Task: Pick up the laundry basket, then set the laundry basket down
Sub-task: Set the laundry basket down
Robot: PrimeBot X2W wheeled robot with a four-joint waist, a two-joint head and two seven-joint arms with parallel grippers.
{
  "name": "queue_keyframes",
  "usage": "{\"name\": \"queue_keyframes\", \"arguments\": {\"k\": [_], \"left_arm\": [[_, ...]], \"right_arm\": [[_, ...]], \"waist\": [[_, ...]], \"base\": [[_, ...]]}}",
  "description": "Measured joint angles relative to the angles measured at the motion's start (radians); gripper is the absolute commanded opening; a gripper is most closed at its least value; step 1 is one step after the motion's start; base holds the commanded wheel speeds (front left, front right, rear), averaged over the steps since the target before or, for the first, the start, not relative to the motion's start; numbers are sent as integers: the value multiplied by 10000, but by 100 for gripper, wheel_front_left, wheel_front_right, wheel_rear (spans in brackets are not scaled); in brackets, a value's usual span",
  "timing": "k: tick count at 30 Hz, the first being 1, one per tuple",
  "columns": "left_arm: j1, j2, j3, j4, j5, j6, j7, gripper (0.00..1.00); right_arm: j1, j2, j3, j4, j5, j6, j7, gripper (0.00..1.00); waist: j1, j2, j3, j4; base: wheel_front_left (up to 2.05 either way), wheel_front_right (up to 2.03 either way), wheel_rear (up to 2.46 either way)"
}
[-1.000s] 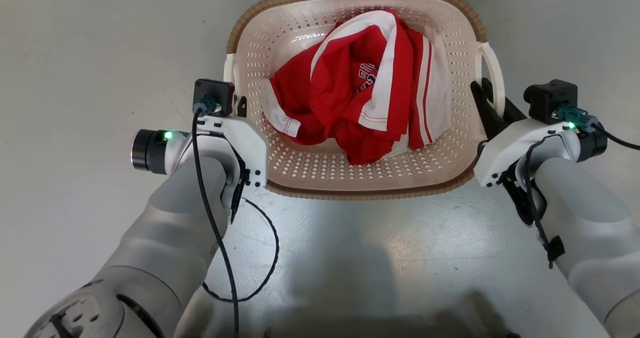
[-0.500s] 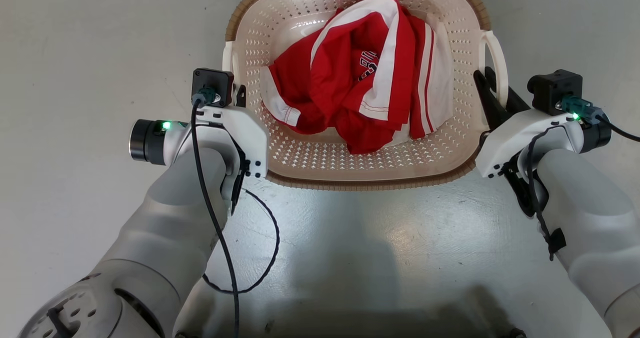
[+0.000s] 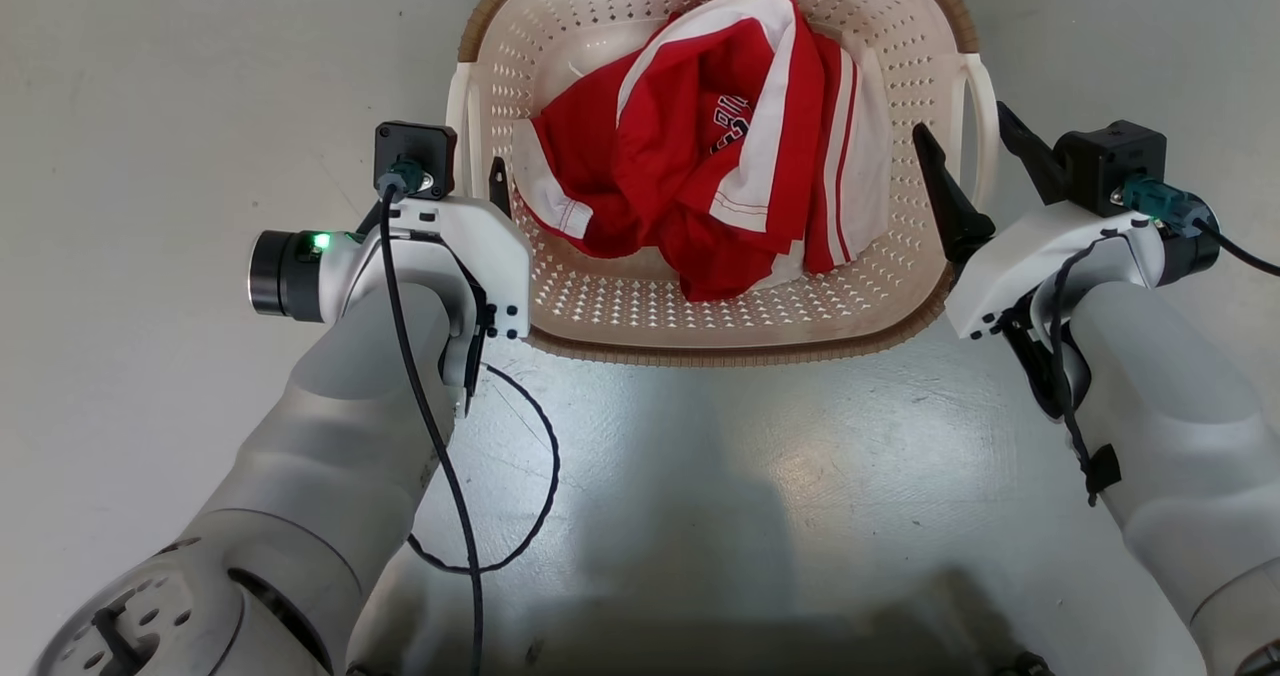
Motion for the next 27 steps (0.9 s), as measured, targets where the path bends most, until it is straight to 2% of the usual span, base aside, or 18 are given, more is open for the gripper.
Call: {"name": "queue_keyframes", "arguments": {"k": [15, 23, 27], "left_arm": [[36, 2, 42, -38, -299, -17, 2, 100], [128, 2, 468, -412, -313, 100, 2, 100], [434, 59, 905, -851, 19, 163, 0, 100]], "right_arm": [[66, 226, -627, -107, -512, 2, -2, 100], [464, 230, -1005, -199, -784, 2, -12, 100], [555, 207, -1285, -378, -972, 2, -13, 100]], "waist": [[-1, 0, -288, -56], [0, 0, -844, -92], [0, 0, -1242, -97]], "base": [[0, 0, 0], [0, 0, 0], [0, 0, 0]]}}
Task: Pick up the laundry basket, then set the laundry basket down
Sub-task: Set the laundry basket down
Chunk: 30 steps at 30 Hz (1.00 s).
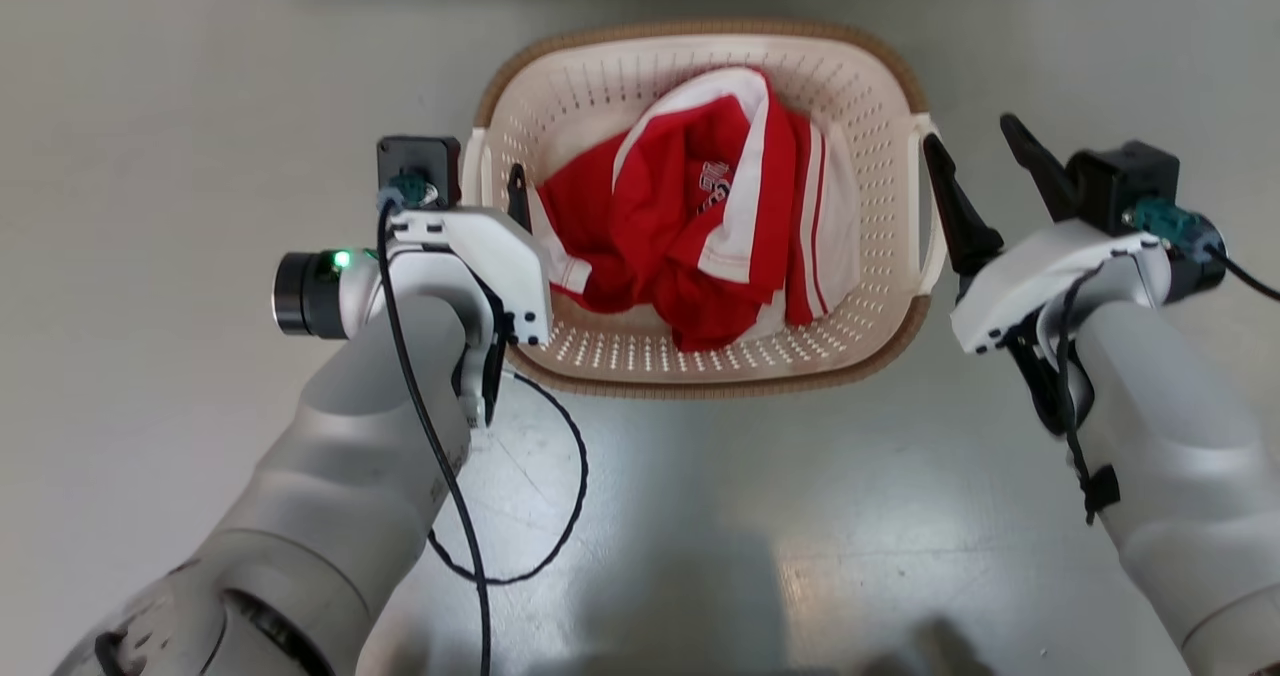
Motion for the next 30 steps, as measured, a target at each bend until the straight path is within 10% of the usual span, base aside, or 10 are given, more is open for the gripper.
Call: {"name": "queue_keyframes", "arguments": {"k": [30], "left_arm": [[4819, 698, 4493, -2874, 3361, -443, 0, 100]], "right_arm": [[2716, -86, -1329, -692, -1058, 0, 0, 100]], "waist": [[0, 0, -4654, -432]], "base": [[0, 0, 0]]}}
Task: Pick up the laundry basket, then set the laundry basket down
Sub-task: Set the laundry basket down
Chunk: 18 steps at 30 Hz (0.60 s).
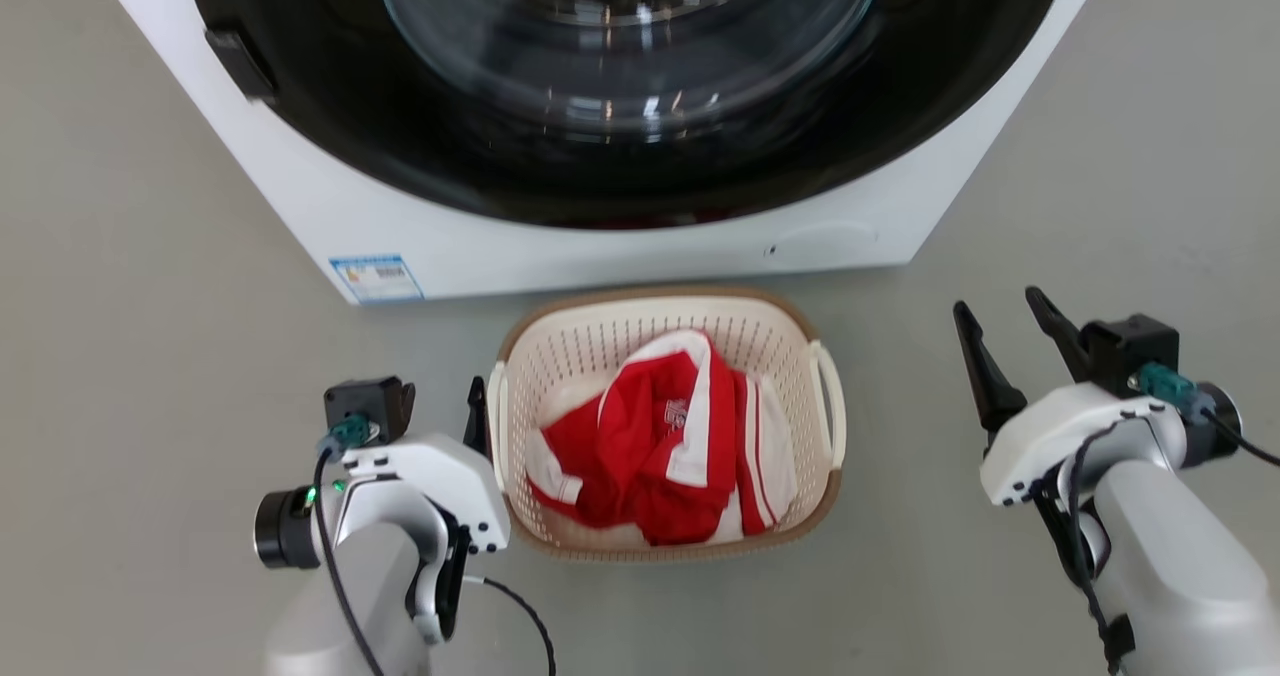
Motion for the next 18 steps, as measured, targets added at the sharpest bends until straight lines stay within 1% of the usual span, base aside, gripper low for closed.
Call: {"name": "queue_keyframes", "arguments": {"k": [7, 11, 14, 18], "left_arm": [[893, 40, 802, -685, 719, -215, 0, 100], [1515, 31, 1221, -1147, 1120, -307, 0, 100], [1912, 38, 1557, -1488, 1354, -431, 0, 100], [2484, 96, 2046, -1935, 1553, -479, 0, 100]], "right_arm": [[826, 27, -355, -656, -523, 2, 0, 100], [1417, 19, -637, -1097, -623, 2, 2, 100], [1828, 31, -878, -1584, -671, 2, 0, 100], [2313, 117, -1149, -2238, -811, 2, 0, 100]], "waist": [[0, 0, -900, -95], [0, 0, -1391, -91], [0, 0, -1709, -49], [0, 0, -2071, -4]], "base": [[0, 0, 0], [0, 0, 0], [0, 0, 0], [0, 0, 0]]}}
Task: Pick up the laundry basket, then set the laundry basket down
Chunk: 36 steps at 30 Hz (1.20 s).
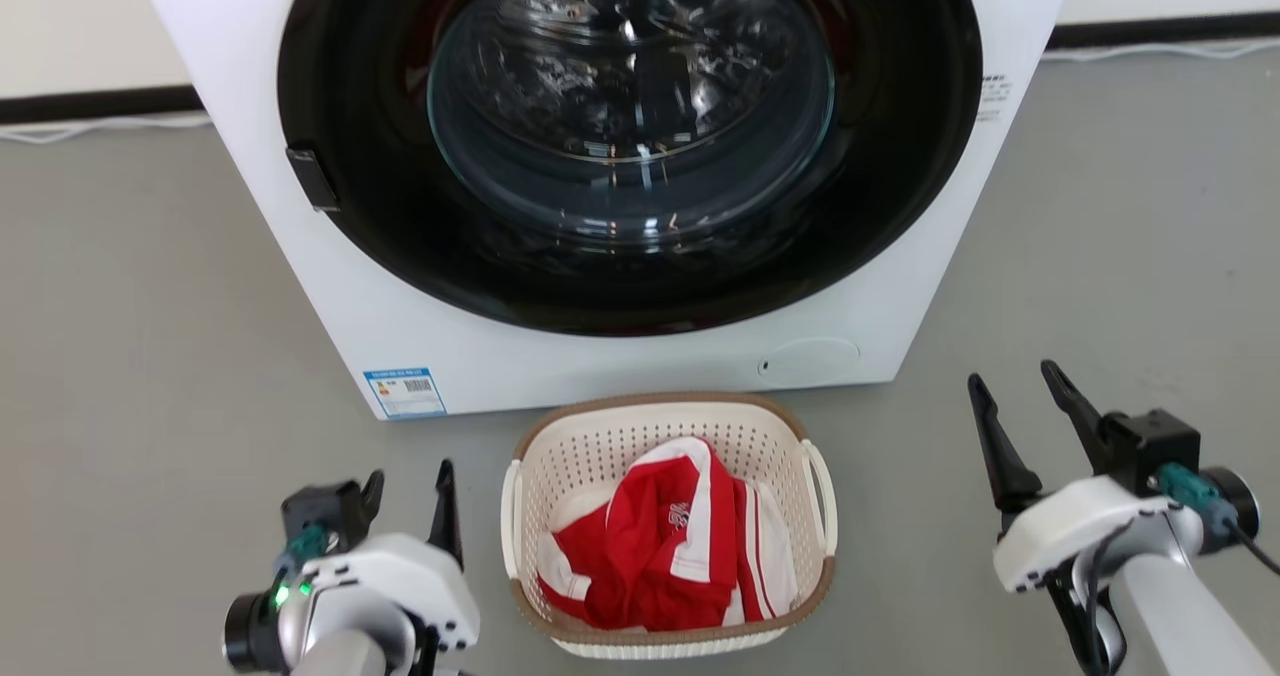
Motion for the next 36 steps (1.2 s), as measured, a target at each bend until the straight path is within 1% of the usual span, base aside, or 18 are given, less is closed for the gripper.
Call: {"name": "queue_keyframes", "arguments": {"k": [6, 14, 28, 34, 35, 36], "left_arm": [[867, 65, 629, -629, 374, -38, 0, 100], [1804, 52, 1459, -1340, 531, -79, 0, 100], [2624, -259, 2483, -2253, 989, -92, 0, 100], [2818, -359, 2713, -2422, 1237, -169, 0, 100], [2832, -349, 2723, -2512, 1517, -111, 0, 0], [2830, -351, 2723, -2429, 1559, -123, 2, 0]], "right_arm": [[750, 86, -245, -506, -128, 0, 0, 100], [1627, 284, -556, -1020, -251, 0, 0, 100], [2266, 336, -941, -1588, -433, 0, 0, 100], [2417, 337, -1003, -1615, -470, 0, 0, 100], [2417, 341, -1005, -1613, -522, 0, 0, 0], [2433, 372, -976, -1536, -516, -8, 6, 0]], "waist": [[0, 0, -455, 24], [-1, 0, -941, 87], [-1, 0, -1120, 121], [-1, 0, -1132, 169], [0, 0, -1134, 174], [-1, 0, -1136, 174]], "base": [[0, 0, 0], [0, 0, 0], [0, 0, 0], [0, 0, 0], [0, 0, 0], [0, 0, 0]]}}
